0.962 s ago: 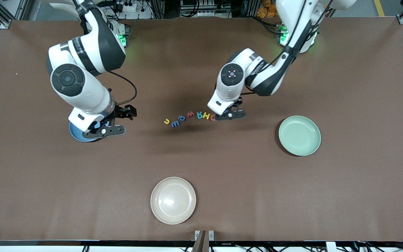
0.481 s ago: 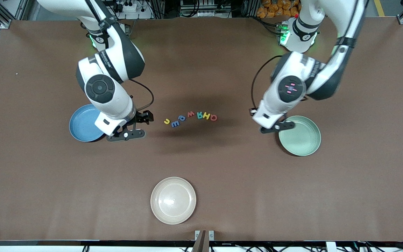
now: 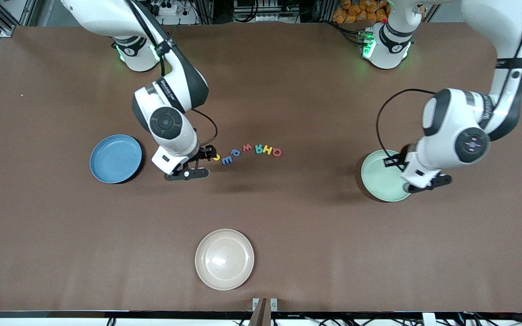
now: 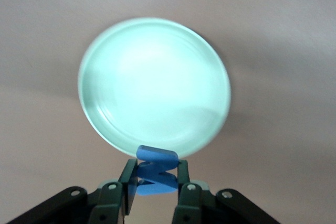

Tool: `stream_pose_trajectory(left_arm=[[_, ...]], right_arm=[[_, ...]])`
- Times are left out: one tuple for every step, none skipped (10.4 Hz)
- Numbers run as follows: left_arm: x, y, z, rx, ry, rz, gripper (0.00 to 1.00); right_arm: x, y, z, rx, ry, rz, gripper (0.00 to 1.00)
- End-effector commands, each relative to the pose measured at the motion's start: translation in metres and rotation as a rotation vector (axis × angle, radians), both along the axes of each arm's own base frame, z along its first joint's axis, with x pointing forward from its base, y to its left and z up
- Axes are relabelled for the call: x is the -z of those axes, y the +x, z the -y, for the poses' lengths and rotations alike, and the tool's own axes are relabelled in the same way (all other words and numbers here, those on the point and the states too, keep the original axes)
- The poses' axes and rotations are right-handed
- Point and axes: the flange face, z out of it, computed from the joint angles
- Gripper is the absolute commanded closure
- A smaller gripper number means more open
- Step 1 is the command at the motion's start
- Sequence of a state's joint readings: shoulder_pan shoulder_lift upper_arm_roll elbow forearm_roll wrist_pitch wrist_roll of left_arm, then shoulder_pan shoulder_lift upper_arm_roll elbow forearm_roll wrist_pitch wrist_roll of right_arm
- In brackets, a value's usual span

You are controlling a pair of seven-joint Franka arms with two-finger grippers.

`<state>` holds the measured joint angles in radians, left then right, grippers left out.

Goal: Sort upper and lower case letters into plates
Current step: 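Carry the W to the green plate while the right gripper reaches letters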

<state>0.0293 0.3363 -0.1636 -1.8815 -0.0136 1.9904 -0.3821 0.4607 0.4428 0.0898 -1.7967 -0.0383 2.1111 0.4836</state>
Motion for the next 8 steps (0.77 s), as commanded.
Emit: stream_pose_trajectory(left_arm=[[0.02,0.008,-0.006,-0.002,-0.023,0.035,1.0],[0.029,0.008,-0.012,-0.012,-0.024,0.026,1.0],[0.036,0.008,-0.011,-0.016,-0.025,0.018,1.0],[0.046,0.008,-0.012,-0.022,-0.026,0.01,1.0],[0.048,0.01,-0.018,-0.031,-0.027,0.013,1.0],[0.053,0.009,-0.018,-0.032,-0.028,0.004,0.97],[0.058,0.009,-0.019,-0.033,-0.028,-0.003,0.46],[0.059,0.009,-0.021,-0.036,-0.028,-0.005,0.35]], right_arm=[[0.037,-0.017,-0.012,0.032,0.013,0.01,0.0],[0.053,-0.026,-0.009,0.037,0.023,0.025,0.0],[0.062,-0.031,-0.007,0.037,0.031,0.036,0.0],[0.068,-0.036,-0.008,0.041,0.033,0.039,0.0],[0.074,-0.041,-0.006,0.042,0.03,0.035,0.0],[0.08,-0.044,-0.004,0.042,0.033,0.038,0.0],[0.088,-0.046,-0.003,0.053,0.03,0.033,0.0],[0.096,-0.047,-0.005,0.081,0.03,0.036,0.0]])
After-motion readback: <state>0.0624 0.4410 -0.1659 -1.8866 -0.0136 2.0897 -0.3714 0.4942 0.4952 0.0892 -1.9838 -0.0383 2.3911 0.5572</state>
